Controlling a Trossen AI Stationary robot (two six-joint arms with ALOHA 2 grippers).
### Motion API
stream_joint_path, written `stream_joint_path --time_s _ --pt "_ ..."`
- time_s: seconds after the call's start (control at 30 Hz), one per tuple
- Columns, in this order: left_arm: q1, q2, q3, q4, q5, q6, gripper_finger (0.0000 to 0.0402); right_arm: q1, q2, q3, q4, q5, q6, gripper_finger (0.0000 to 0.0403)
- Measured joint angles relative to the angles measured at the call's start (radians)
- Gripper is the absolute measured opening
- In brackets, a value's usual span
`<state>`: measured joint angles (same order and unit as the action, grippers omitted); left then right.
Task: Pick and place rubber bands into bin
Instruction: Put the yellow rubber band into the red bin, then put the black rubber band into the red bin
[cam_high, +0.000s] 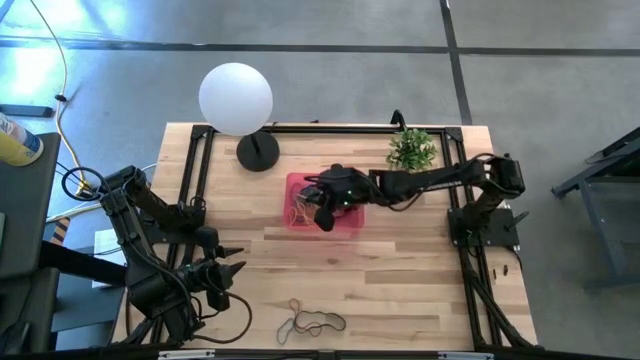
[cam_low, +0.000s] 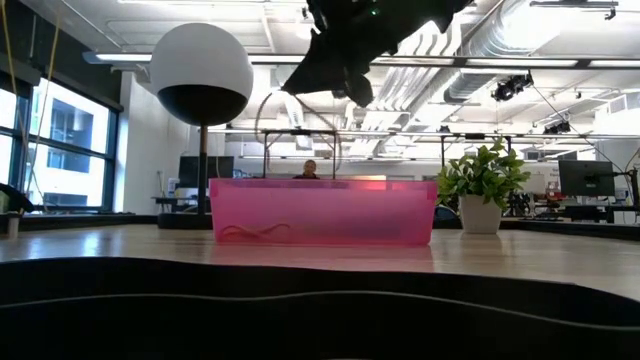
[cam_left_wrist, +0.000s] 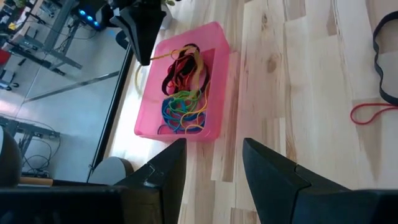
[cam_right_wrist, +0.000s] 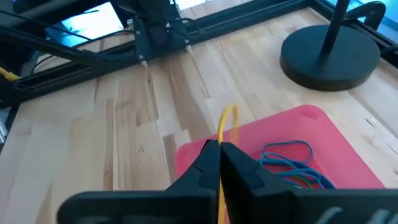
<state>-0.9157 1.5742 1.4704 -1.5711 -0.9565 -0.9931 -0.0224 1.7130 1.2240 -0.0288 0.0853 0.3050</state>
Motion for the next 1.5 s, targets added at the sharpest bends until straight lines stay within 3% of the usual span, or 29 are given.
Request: stream_joint_path --time_s 0.37,0.7,1.0,1.13,1.5 --pt "0.0 0.0 0.0 0.0 -0.052 -0.008 0.0147 -0.027 0.014 0.0 -0.004 -0.026 -0.026 0.0" --pt "0.042 0.0 0.0 0.0 -0.042 -0.008 0.0147 -0.03 0.156 0.0 0.002 -0.091 -0.013 0.0" --pt "0.039 0.0 0.0 0.0 -0.042 -0.007 0.0147 -0.038 0.206 0.0 0.032 -0.137 0.037 0.0005" --pt "0.039 0.0 0.0 0.0 -0.042 -0.007 0.0147 -0.039 0.206 0.0 0.034 -0.153 0.037 0.0032" --pt "0.039 0.0 0.0 0.0 -0.042 -0.007 0.0147 -0.066 0.206 0.0 0.022 -0.142 0.123 0.0156"
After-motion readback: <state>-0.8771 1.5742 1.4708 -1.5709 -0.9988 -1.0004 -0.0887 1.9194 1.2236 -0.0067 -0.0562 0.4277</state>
